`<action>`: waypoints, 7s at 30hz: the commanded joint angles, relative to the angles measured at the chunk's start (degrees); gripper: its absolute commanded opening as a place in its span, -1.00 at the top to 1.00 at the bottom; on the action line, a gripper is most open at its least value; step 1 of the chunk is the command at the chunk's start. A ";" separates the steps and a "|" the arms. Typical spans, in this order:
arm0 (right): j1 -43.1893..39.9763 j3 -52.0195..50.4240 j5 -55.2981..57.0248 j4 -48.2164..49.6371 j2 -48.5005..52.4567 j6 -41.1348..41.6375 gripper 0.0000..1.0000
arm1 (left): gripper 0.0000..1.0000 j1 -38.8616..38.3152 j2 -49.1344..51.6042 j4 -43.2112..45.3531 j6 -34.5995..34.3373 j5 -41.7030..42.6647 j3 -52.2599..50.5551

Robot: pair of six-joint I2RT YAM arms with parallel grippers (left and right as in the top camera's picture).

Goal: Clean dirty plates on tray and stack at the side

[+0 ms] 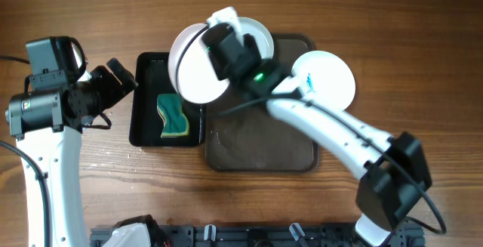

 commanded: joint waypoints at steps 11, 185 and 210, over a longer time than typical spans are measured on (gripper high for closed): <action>-58.12 -0.52 -27.34 -26.71 -14.99 15.80 0.91 | -1.00 0.31 -0.31 0.02 0.31 0.66 0.79; -20.20 -22.97 -18.93 -16.28 -17.29 5.73 0.32 | 0.92 -18.18 27.78 24.26 3.28 -4.22 -21.59; -23.80 -22.99 -27.15 -13.66 -1.11 -2.23 0.22 | 0.92 -19.69 22.77 -4.44 3.48 -2.03 8.48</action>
